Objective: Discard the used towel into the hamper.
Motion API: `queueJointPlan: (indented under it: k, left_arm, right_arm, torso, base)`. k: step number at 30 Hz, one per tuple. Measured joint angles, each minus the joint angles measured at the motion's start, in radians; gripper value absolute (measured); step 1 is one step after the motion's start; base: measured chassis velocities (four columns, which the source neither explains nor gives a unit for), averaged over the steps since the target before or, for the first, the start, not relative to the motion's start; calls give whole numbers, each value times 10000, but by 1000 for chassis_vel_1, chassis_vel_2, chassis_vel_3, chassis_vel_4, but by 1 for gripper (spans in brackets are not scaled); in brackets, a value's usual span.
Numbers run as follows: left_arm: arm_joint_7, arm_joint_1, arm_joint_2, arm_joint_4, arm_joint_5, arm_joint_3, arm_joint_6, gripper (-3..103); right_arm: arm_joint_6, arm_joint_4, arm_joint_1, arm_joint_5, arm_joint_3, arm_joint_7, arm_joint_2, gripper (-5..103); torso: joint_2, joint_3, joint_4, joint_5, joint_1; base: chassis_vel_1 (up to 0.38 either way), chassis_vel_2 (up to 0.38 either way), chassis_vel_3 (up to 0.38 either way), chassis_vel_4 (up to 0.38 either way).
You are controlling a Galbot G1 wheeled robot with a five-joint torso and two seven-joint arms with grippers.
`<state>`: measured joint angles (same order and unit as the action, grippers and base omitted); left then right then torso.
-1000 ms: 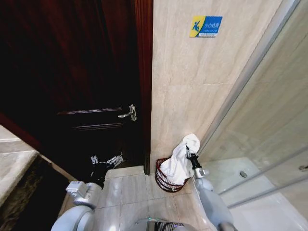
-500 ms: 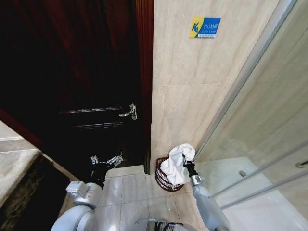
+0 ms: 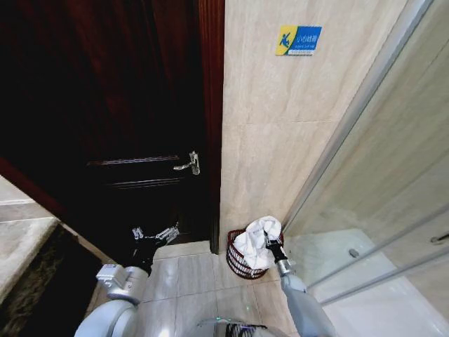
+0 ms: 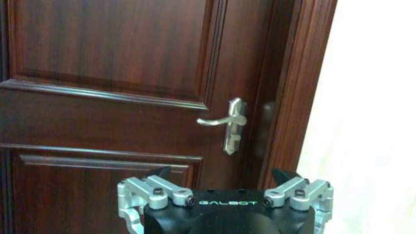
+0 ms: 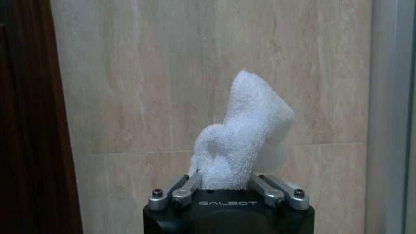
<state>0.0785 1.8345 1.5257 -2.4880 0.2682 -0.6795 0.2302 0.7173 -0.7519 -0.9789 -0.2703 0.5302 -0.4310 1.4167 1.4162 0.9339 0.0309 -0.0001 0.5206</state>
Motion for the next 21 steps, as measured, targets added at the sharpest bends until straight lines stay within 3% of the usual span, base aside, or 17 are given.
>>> queueJointPlan:
  k: [3,6,13,21]
  left_arm:
    - [0,0,0,0,0,0,0,100]
    - [0,0,0,0,0,0,0,100]
    - [0,0,0,0,0,0,0,100]
    - [0,0,-1,0,0,0,0,100]
  right_arm:
    - [0,8,-27,46,47,-82,49,18]
    - [1,86,-110,552,-1,1001,181,18]
    - [40,333,-211,947,0,1304,246,18]
    - [-896,1178,-52,1273,20,1428,104,18]
  torso:
    - [0,0,1,0,-2]
    - [1,-1,0,2,-3]
    - [-3,2,1,1,5]
    - [-2,1,0,2,0]
  base:
    - [0,0,0,0]
    - [0,0,0,0]
    - [-76,82,82,-92]
    - [-33,36,23,-29]
